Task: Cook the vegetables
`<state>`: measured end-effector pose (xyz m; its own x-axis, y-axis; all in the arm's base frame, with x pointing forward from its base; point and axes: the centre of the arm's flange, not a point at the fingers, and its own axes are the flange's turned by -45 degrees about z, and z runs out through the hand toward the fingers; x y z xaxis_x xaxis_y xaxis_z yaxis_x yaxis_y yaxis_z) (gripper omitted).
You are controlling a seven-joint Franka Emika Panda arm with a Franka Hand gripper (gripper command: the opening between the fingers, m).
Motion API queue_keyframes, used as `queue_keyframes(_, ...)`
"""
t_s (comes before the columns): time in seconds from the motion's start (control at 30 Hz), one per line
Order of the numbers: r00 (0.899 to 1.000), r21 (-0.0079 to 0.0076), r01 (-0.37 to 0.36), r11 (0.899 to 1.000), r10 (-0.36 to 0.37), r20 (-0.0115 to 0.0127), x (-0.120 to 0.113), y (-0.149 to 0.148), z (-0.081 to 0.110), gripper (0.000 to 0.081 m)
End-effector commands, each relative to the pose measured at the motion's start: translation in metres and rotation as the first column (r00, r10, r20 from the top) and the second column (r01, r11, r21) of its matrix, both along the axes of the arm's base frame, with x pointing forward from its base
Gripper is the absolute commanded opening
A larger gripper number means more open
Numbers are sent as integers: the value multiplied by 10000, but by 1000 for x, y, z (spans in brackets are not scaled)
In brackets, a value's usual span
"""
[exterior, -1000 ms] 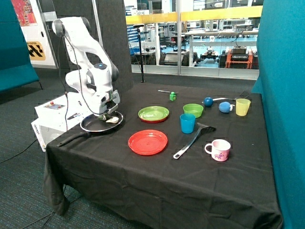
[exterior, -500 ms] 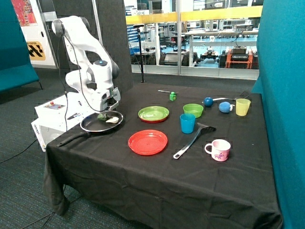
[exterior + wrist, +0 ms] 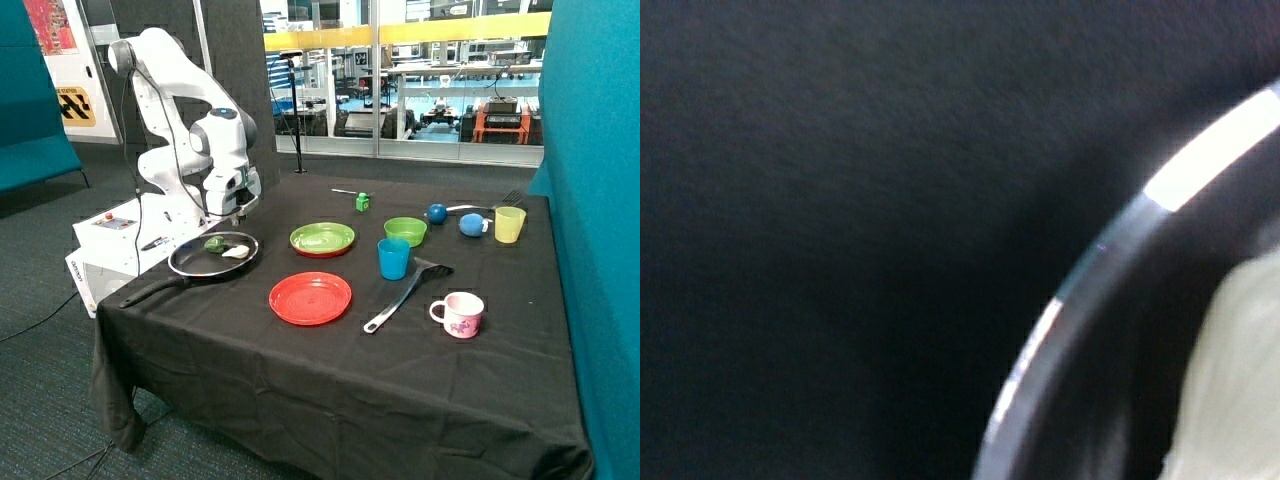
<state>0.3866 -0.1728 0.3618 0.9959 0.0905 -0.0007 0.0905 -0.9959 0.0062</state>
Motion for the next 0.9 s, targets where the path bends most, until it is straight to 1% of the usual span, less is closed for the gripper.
queue_keyframes(0.0,9997,63,-234,9997,234,2,14,28,22,33)
queue_keyframes(0.13,9995,63,-324,9995,324,2,18,41,27,33)
queue_keyframes(0.2,9983,63,-577,9983,577,2,22,50,29,34)
queue_keyframes(0.43,9984,63,-568,9984,568,2,31,80,32,33)
queue_keyframes(0.7,9982,63,-598,9982,598,2,41,111,21,33)
queue_keyframes(0.87,9986,63,-534,9986,534,2,47,125,17,33)
